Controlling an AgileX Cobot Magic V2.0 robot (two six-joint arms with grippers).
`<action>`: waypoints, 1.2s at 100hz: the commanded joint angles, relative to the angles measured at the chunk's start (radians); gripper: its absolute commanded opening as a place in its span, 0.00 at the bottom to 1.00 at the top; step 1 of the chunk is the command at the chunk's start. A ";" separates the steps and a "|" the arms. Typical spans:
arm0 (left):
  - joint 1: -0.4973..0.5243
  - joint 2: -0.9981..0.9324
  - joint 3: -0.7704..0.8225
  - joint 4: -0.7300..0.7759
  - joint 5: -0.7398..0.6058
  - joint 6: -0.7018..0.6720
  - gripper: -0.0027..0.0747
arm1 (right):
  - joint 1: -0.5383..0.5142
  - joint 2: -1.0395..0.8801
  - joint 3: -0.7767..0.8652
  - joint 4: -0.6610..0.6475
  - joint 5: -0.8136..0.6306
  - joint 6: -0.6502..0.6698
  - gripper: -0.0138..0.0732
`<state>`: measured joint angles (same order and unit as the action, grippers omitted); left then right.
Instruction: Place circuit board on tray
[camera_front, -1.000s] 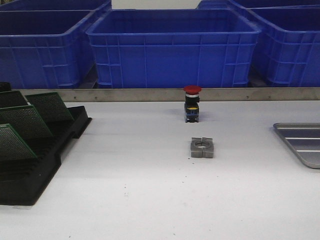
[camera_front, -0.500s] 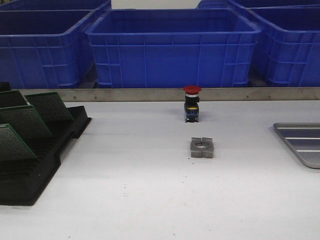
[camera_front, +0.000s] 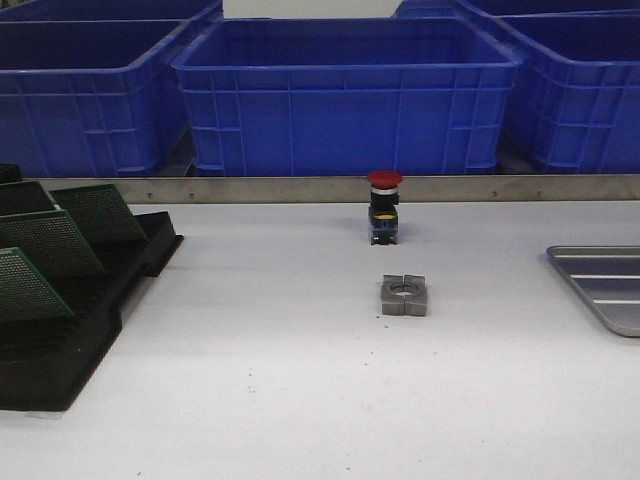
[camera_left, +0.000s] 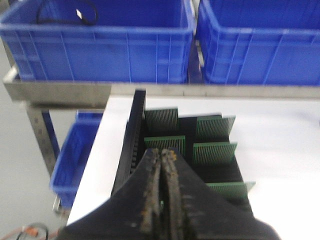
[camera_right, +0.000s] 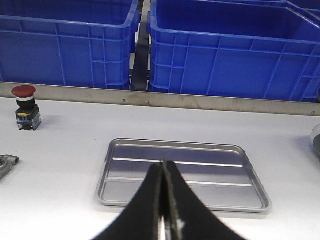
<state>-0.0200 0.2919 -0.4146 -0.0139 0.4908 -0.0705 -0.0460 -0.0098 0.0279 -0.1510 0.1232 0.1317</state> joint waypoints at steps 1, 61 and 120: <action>-0.005 0.100 -0.105 -0.011 0.014 -0.004 0.01 | 0.001 -0.021 0.001 -0.008 -0.083 -0.006 0.09; -0.005 0.689 -0.303 -0.387 0.227 1.434 0.48 | 0.001 -0.021 0.001 -0.008 -0.083 -0.006 0.09; -0.005 1.008 -0.303 -0.188 0.076 1.533 0.36 | 0.001 -0.021 0.001 -0.008 -0.083 -0.006 0.09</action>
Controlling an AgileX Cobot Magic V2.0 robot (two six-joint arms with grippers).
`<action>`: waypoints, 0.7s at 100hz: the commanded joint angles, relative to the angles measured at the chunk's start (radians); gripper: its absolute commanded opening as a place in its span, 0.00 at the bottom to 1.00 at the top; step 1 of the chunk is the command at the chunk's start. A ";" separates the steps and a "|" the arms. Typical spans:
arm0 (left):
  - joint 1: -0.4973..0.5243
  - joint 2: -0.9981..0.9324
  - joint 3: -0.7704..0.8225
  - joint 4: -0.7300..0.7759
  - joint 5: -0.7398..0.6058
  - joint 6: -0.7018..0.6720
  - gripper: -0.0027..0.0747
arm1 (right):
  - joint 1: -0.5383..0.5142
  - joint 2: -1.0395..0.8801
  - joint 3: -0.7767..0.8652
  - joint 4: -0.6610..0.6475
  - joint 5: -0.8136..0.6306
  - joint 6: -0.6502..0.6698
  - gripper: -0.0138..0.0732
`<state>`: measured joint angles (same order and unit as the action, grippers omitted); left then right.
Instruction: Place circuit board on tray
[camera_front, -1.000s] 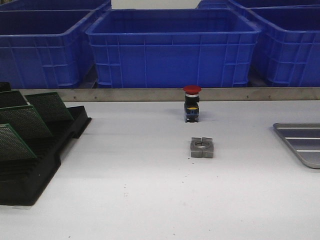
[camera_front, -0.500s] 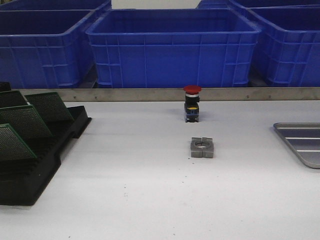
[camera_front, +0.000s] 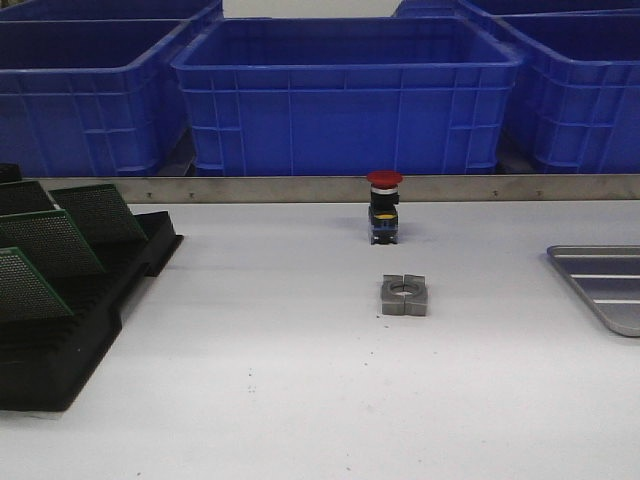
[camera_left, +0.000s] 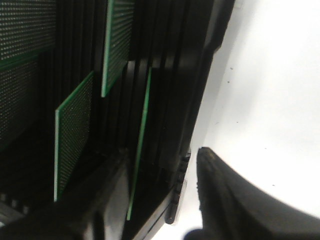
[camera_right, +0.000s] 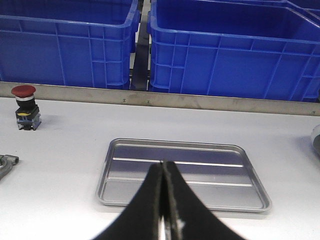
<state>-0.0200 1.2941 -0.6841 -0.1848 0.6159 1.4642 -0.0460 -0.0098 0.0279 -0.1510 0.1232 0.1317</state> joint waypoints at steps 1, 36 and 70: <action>-0.005 0.008 -0.033 -0.017 -0.049 -0.001 0.36 | 0.001 -0.021 0.001 -0.008 -0.083 -0.006 0.09; -0.005 0.062 -0.033 -0.004 -0.064 -0.001 0.01 | 0.001 -0.021 0.001 -0.008 -0.083 -0.006 0.09; -0.005 -0.121 -0.076 -0.016 0.150 -0.001 0.01 | 0.001 -0.021 0.001 -0.008 -0.083 -0.006 0.09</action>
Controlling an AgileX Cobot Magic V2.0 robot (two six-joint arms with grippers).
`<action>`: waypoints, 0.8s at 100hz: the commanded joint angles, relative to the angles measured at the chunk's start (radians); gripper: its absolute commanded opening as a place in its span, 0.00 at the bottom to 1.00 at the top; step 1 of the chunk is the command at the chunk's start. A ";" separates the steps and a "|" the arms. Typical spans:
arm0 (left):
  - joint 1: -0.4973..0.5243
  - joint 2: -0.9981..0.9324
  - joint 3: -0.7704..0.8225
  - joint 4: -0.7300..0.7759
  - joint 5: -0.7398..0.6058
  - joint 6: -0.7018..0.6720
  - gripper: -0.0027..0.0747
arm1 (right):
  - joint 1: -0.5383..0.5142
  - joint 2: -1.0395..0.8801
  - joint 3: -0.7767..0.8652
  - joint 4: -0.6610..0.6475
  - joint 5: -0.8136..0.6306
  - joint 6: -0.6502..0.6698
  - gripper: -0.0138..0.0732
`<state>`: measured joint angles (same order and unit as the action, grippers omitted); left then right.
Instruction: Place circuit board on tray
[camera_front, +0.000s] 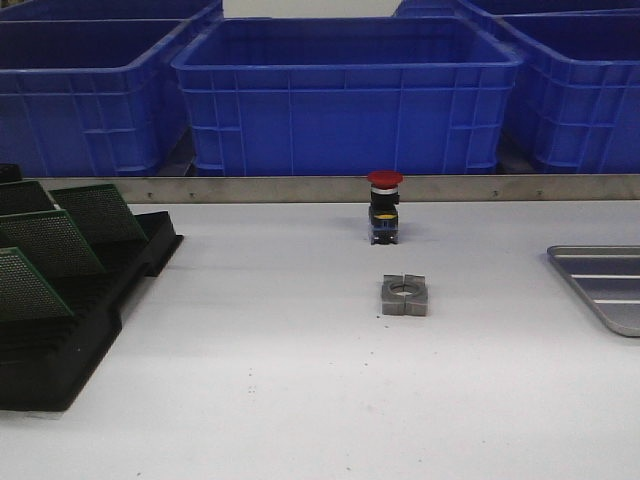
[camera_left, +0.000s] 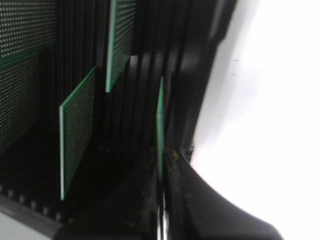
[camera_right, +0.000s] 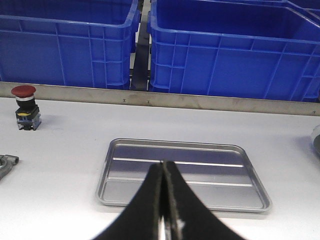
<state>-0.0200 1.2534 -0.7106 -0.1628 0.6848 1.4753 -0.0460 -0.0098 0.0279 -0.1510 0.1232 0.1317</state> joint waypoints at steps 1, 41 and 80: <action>-0.005 -0.086 -0.052 -0.042 0.098 -0.012 0.01 | 0.001 -0.021 0.001 -0.008 -0.083 -0.006 0.09; -0.031 -0.193 -0.082 -0.665 0.297 0.050 0.01 | 0.001 -0.021 0.001 -0.008 -0.083 -0.006 0.09; -0.355 0.041 -0.082 -0.982 0.184 0.078 0.01 | 0.000 -0.021 0.001 -0.008 -0.083 -0.006 0.09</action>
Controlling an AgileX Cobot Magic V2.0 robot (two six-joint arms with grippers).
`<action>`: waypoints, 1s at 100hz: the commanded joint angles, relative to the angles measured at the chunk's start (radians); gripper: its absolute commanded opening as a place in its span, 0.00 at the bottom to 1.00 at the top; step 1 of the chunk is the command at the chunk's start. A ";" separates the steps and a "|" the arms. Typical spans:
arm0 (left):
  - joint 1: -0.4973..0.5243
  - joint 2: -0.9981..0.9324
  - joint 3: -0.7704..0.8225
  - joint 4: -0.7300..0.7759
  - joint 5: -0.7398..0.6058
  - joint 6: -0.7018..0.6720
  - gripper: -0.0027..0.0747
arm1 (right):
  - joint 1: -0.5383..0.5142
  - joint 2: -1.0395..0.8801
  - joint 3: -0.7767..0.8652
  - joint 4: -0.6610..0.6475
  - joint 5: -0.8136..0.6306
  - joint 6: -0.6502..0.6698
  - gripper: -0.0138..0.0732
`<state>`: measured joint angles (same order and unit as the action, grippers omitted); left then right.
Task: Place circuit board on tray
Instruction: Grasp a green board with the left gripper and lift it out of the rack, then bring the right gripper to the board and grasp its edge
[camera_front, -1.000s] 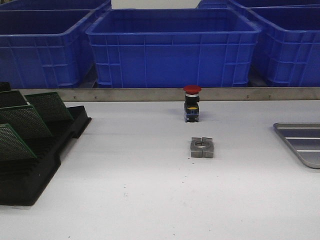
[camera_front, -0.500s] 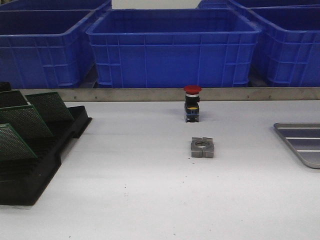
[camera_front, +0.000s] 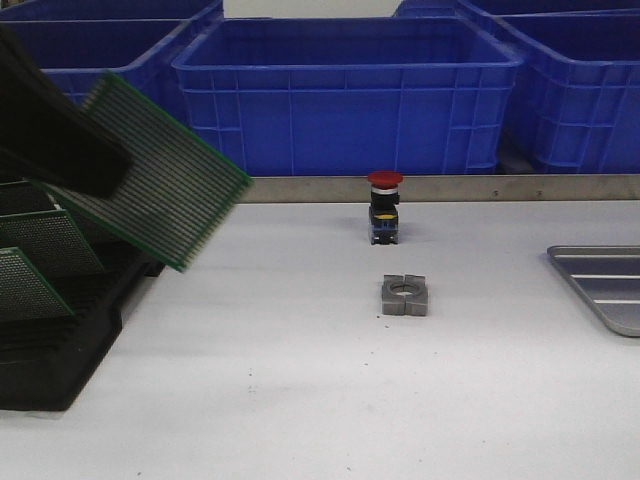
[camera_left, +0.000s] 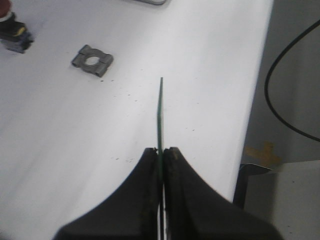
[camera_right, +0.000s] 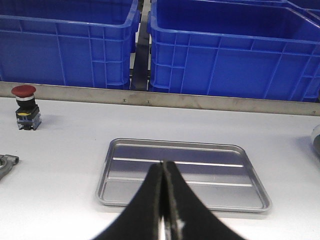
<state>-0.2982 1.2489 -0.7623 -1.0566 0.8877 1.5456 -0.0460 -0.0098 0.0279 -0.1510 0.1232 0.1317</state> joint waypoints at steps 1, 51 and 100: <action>-0.083 0.051 -0.031 -0.093 -0.021 0.008 0.01 | 0.000 -0.021 0.001 -0.008 -0.083 -0.006 0.09; -0.363 0.214 -0.035 -0.566 -0.032 0.371 0.01 | -0.001 -0.021 0.001 -0.008 -0.199 -0.006 0.09; -0.366 0.214 -0.035 -0.583 -0.029 0.373 0.01 | 0.000 0.087 -0.286 0.151 0.291 0.003 0.09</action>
<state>-0.6562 1.4919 -0.7661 -1.5761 0.8119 1.9172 -0.0460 0.0133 -0.1703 -0.0101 0.3900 0.1357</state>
